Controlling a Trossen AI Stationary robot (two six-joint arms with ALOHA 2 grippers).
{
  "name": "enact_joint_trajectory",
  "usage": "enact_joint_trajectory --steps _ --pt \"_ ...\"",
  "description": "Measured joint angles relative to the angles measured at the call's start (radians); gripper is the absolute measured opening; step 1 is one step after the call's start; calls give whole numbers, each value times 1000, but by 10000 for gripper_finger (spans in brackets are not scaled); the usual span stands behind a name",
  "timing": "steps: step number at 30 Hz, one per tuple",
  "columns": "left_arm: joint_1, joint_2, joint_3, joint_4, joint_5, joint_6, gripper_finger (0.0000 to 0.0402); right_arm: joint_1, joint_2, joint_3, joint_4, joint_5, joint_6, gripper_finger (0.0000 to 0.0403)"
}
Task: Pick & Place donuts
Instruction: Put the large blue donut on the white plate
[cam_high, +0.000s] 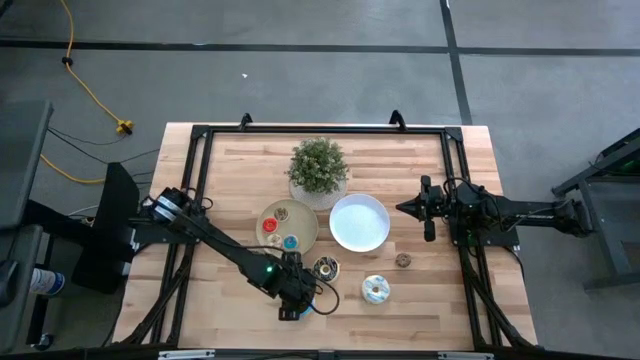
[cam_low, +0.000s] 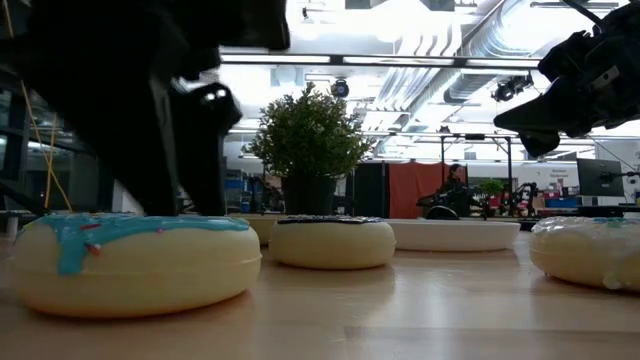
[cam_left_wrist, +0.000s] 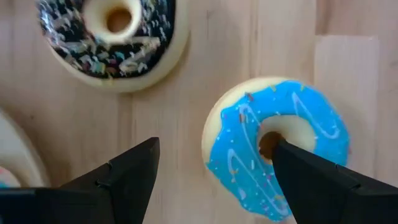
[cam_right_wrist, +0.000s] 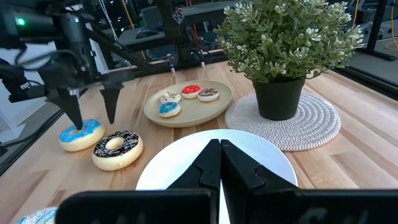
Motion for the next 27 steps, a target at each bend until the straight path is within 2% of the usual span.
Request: enact_joint_trajectory --steps 19,22,27 --pt "0 55 21 11 53 19 300 0 12 0 0 0 0 0" --pt "0 60 21 13 56 19 289 0 12 0 0 0 0 0" --pt "0 60 21 14 71 18 249 0 12 0 1 0 0 0"
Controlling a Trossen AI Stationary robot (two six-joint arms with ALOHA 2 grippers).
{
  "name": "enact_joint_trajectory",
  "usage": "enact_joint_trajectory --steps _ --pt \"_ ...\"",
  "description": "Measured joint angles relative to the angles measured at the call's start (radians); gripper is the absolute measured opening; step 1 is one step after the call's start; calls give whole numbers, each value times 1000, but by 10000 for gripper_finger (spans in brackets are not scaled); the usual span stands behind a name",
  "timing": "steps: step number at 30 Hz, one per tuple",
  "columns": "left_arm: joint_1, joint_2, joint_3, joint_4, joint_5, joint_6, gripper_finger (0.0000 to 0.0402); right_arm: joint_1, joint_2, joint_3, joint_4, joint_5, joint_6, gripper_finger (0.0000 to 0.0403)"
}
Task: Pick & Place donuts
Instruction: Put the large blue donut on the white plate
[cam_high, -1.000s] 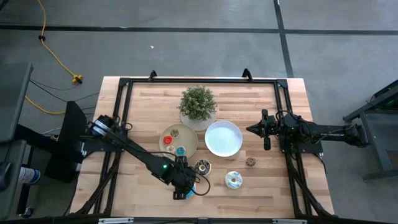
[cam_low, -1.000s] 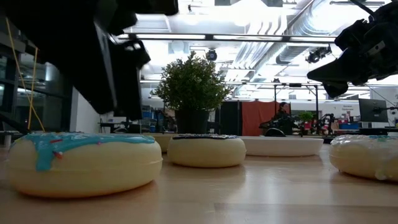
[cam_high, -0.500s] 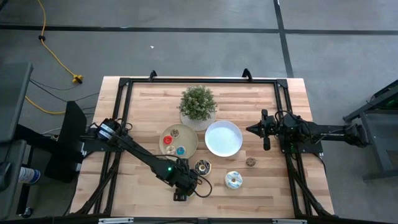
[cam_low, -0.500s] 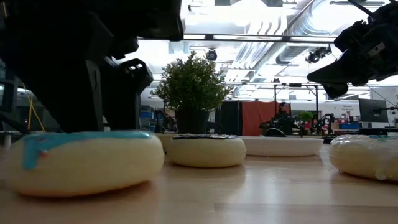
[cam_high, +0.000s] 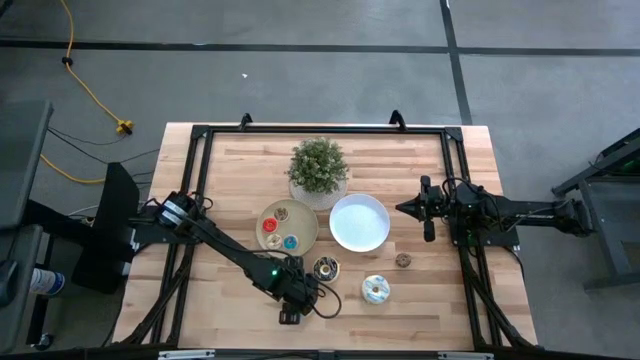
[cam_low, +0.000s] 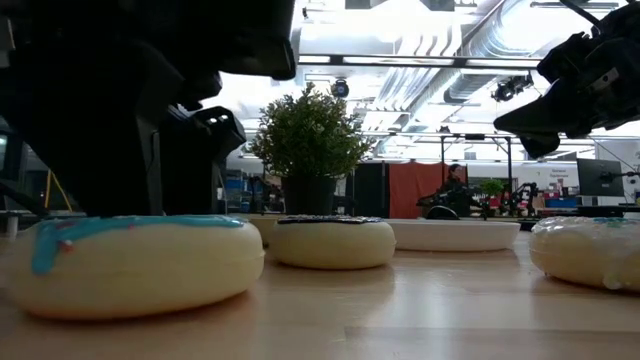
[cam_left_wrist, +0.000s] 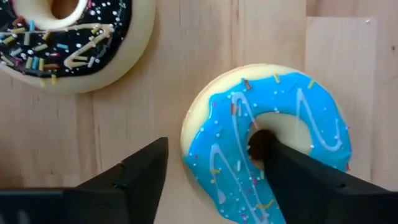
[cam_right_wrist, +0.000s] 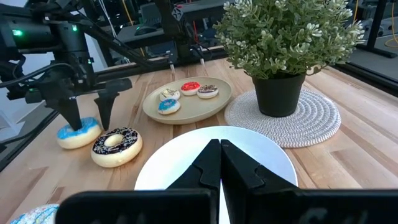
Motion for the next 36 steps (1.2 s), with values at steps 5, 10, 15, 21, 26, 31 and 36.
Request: enact_joint_trajectory --steps 5,10,15,21,26,31,36 --pt "0 0 0 0 4 -1 213 0 0 0 0 0 0 0" --pt "0 0 30 -48 16 -4 192 0 0 0 0 0 0 0" --pt "13 1 96 -106 -1 -4 180 0 0 0 0 0 0 0" --pt "38 1 166 -132 -8 -3 177 0 0 0 0 0 0 0" --pt "44 1 169 -206 5 19 177 0 0 0 0 0 0 0" --pt "30 1 169 -235 13 64 177 0 0 0 0 0 0 0" --pt "16 15 170 -208 43 104 177 0 0 0 0 0 0 0"
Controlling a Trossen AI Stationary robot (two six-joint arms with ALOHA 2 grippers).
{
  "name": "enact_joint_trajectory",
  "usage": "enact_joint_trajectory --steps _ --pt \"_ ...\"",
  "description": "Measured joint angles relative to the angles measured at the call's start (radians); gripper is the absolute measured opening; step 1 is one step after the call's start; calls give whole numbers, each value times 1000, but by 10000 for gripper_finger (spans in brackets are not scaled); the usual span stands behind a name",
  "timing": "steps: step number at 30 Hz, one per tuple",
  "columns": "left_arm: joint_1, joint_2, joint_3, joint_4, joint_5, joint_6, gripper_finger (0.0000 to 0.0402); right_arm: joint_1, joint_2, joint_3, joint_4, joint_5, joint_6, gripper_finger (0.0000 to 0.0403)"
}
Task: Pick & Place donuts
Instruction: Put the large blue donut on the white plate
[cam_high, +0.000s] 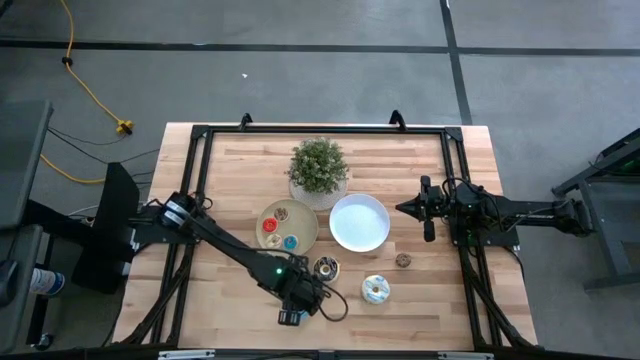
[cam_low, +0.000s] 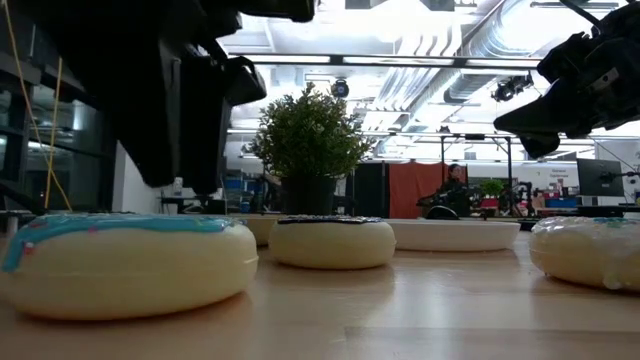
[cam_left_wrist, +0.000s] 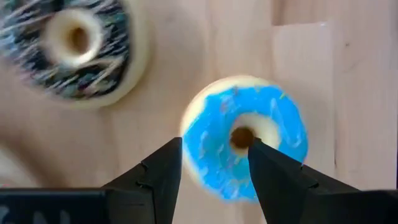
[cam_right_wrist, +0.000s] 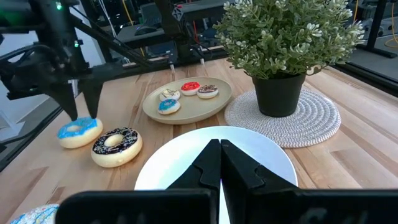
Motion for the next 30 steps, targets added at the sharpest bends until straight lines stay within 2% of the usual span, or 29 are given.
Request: enact_joint_trajectory --steps 6,11,30 --pt "-5 27 0 21 10 13 177 0 0 0 1 0 0 0" --pt "-4 34 -1 21 -41 37 177 0 0 0 -2 0 0 0" --pt "-4 75 -2 39 -29 58 177 0 1 0 -2 0 0 0"
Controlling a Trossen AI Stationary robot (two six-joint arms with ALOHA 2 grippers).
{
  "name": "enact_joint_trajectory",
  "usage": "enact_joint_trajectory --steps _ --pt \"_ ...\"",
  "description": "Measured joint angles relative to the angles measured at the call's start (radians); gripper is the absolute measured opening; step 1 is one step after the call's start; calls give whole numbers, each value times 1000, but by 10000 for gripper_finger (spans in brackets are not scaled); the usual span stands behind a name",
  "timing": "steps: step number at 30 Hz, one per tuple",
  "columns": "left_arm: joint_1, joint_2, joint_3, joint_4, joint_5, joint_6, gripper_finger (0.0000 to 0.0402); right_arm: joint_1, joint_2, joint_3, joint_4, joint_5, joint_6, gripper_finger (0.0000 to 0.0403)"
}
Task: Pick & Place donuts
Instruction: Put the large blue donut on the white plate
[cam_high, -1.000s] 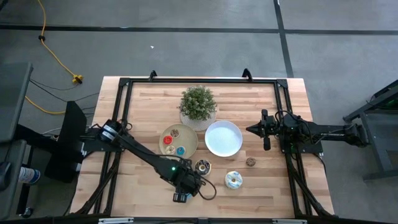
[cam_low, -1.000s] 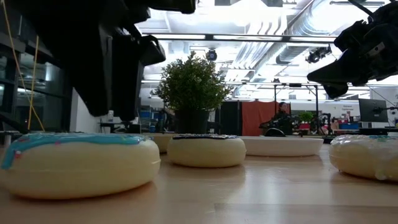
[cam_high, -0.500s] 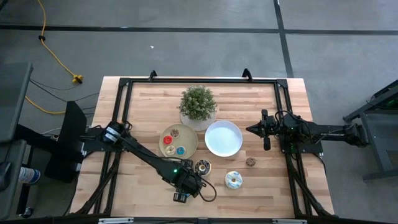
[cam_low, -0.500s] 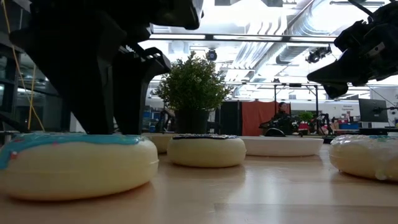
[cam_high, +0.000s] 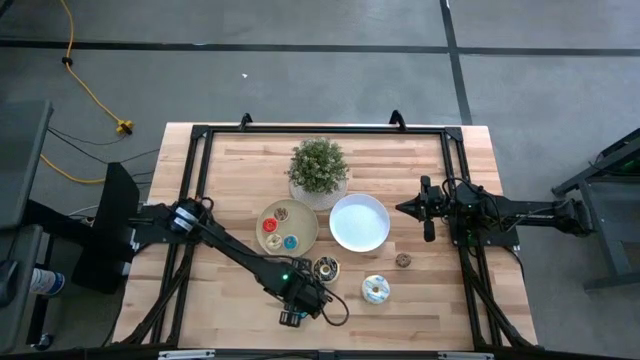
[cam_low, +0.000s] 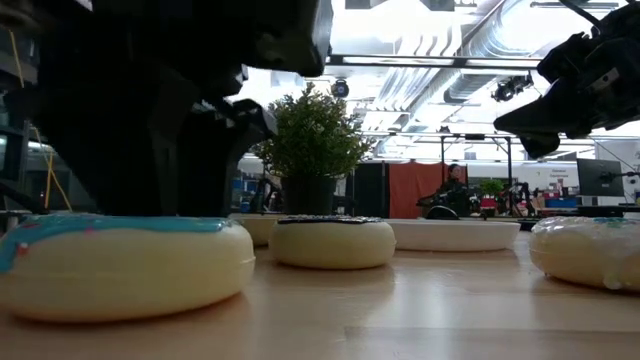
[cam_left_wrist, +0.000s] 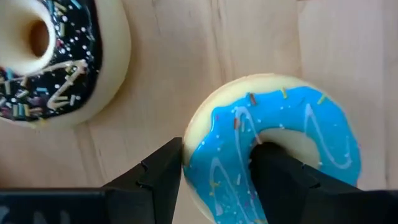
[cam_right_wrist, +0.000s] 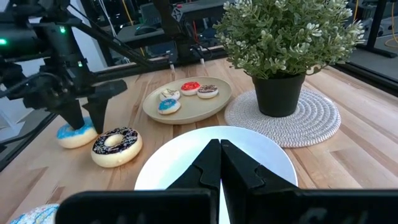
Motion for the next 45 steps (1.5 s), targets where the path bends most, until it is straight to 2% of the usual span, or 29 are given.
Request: enact_joint_trajectory --steps 30,39,45 --pt "0 13 1 5 2 -36 176 0 0 0 -1 0 0 0" --pt "0 13 1 5 9 -58 109 0 0 0 -2 0 0 0" --pt "1 13 25 -25 55 -83 100 0 0 0 -2 0 0 0"
